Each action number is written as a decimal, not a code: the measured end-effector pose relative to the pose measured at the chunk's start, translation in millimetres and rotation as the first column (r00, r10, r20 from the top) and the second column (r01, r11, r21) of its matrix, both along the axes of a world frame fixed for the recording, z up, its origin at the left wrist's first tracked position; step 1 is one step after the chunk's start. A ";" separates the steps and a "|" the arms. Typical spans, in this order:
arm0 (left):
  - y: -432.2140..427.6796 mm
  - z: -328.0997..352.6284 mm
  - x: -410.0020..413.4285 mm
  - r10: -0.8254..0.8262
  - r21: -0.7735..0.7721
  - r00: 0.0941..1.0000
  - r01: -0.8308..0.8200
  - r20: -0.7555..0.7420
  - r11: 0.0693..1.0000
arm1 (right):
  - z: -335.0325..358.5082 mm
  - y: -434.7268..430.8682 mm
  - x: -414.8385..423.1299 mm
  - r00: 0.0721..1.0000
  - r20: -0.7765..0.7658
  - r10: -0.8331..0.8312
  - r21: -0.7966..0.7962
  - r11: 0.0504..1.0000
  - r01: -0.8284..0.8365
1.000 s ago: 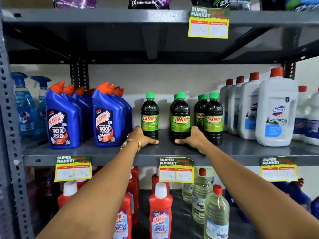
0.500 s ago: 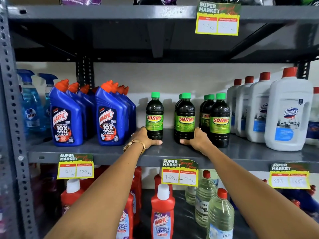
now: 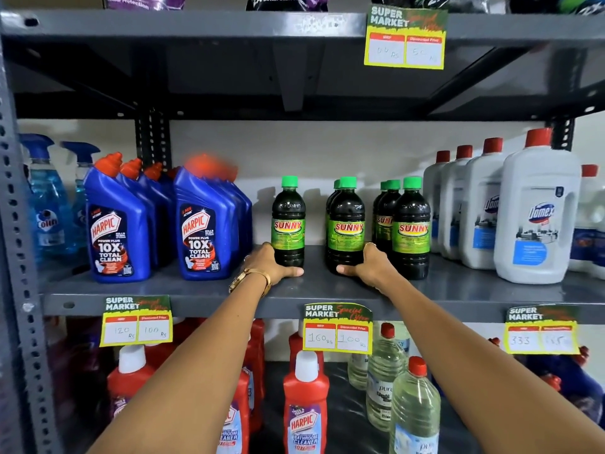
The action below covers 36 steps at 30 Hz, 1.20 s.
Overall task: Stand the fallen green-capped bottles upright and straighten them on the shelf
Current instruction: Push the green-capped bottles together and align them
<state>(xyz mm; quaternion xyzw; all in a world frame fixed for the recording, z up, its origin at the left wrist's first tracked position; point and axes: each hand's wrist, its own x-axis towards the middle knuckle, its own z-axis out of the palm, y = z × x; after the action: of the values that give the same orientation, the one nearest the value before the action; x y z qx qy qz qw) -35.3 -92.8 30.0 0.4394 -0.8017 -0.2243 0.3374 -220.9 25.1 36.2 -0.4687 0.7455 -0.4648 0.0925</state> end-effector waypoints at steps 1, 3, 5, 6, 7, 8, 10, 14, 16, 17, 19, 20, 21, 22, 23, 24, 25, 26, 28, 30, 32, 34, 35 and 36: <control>0.4 0.4 0.5 0.001 0.005 1.000 -0.001 0.003 1.000 | 0.4 0.8 0.5 1.000 -0.001 0.003 0.006 1.000 -0.003; 1.8 1.5 1.6 0.006 0.018 1.000 -0.006 0.014 1.000 | 1.6 2.9 1.9 1.000 0.003 0.013 0.016 1.000 -0.013; 3.9 1.7 2.0 0.009 0.017 1.000 -0.009 0.025 1.000 | 1.5 4.9 2.5 1.000 -0.007 0.007 0.022 1.000 -0.007; 4.6 1.8 2.0 0.011 0.005 1.000 -0.011 0.026 1.000 | 1.5 6.3 2.7 1.000 -0.015 0.008 0.028 1.000 -0.008; 5.5 2.2 1.9 0.014 -0.003 1.000 -0.014 0.023 1.000 | 1.9 8.3 2.8 1.000 -0.021 0.017 0.033 0.999 -0.017; 6.4 3.1 2.0 0.018 -0.004 1.000 -0.018 0.022 1.000 | 2.2 10.9 2.7 0.999 -0.014 0.038 0.041 0.998 -0.038; 9.7 5.1 2.6 0.033 0.016 0.999 -0.033 0.032 0.999 | 2.4 20.7 1.4 0.993 0.005 0.119 0.068 0.991 -0.119; 25.5 6.8 5.1 0.138 -0.132 0.985 -0.151 -0.101 0.980 | -0.4 62.1 -14.1 0.978 0.031 0.208 0.022 0.978 -0.208; 36.8 6.9 6.5 0.082 -0.362 0.963 -0.175 -0.258 0.915 | -3.8 86.6 -29.0 0.994 0.038 0.100 -0.150 0.984 -0.093; 43.2 6.4 6.4 0.020 -0.467 0.960 -0.154 -0.281 0.871 | -4.7 97.4 -37.4 0.999 0.038 0.015 -0.240 0.971 -0.005; 54.9 5.1 3.8 -0.087 -0.574 0.970 -0.061 -0.226 0.817 | -4.1 110.0 -54.8 0.988 0.053 -0.147 -0.345 0.925 0.156; 59.5 4.2 0.4 -0.131 -0.589 0.975 0.000 -0.179 0.808 | -3.9 112.3 -63.0 0.980 0.068 -0.186 -0.336 0.921 0.198; 62.9 3.5 -4.6 -0.177 -0.592 0.976 0.069 -0.125 0.803 | -3.5 112.6 -70.3 0.978 0.078 -0.196 -0.282 0.936 0.210; 65.3 3.3 -10.9 -0.224 -0.587 0.973 0.147 -0.061 0.796 | -2.7 111.1 -76.6 0.978 0.084 -0.189 -0.201 0.958 0.203; 66.8 3.6 -17.7 -0.271 -0.570 0.963 0.228 0.009 0.790 | -1.6 107.4 -81.1 0.983 0.084 -0.162 -0.130 0.977 0.172; 68.7 4.6 -25.7 -0.313 -0.534 0.946 0.308 0.085 0.787 | -0.1 102.9 -84.5 0.988 0.083 -0.127 -0.081 0.988 0.134; 70.5 6.3 -33.2 -0.346 -0.486 0.924 0.380 0.162 0.787 | 1.5 97.0 -86.8 0.992 0.088 -0.086 -0.059 0.994 0.092; 71.9 8.4 -40.7 -0.367 -0.436 0.899 0.437 0.239 0.787 | 3.3 90.4 -88.9 0.993 0.103 -0.053 -0.054 0.997 0.059; 73.5 11.1 -54.1 -0.376 -0.369 0.854 0.501 0.360 0.783 | 4.7 79.0 -91.6 0.990 0.136 -0.028 -0.063 0.997 0.037; 75.5 12.8 -65.2 -0.362 -0.350 0.833 0.516 0.418 0.782 | 4.1 69.7 -95.2 0.991 0.123 -0.051 -0.058 0.997 0.058; 76.5 12.8 -73.2 -0.339 -0.332 0.826 0.507 0.450 0.796 | 2.3 61.9 -98.1 0.992 0.103 -0.072 -0.061 0.995 0.079; 77.0 10.4 -76.1 -0.312 -0.321 0.827 0.487 0.467 0.812 | 0.0 55.8 -101.9 0.991 0.105 -0.086 -0.069 0.993 0.094; 77.0 9.5 -75.8 -0.316 -0.317 0.830 0.485 0.459 0.815 | -0.9 53.2 -104.2 0.991 0.101 -0.084 -0.071 0.993 0.092; 77.4 8.6 -74.6 -0.331 -0.311 0.831 0.491 0.447 0.814 | -1.7 52.2 -105.7 0.992 0.096 -0.081 -0.071 0.994 0.088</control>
<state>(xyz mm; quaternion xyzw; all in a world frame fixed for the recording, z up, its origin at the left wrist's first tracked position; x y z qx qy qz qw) -110.0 -15.4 38.6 0.2050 -0.9563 -0.0310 0.2062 -326.6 77.3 34.5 -0.4179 0.7415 -0.5173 0.0894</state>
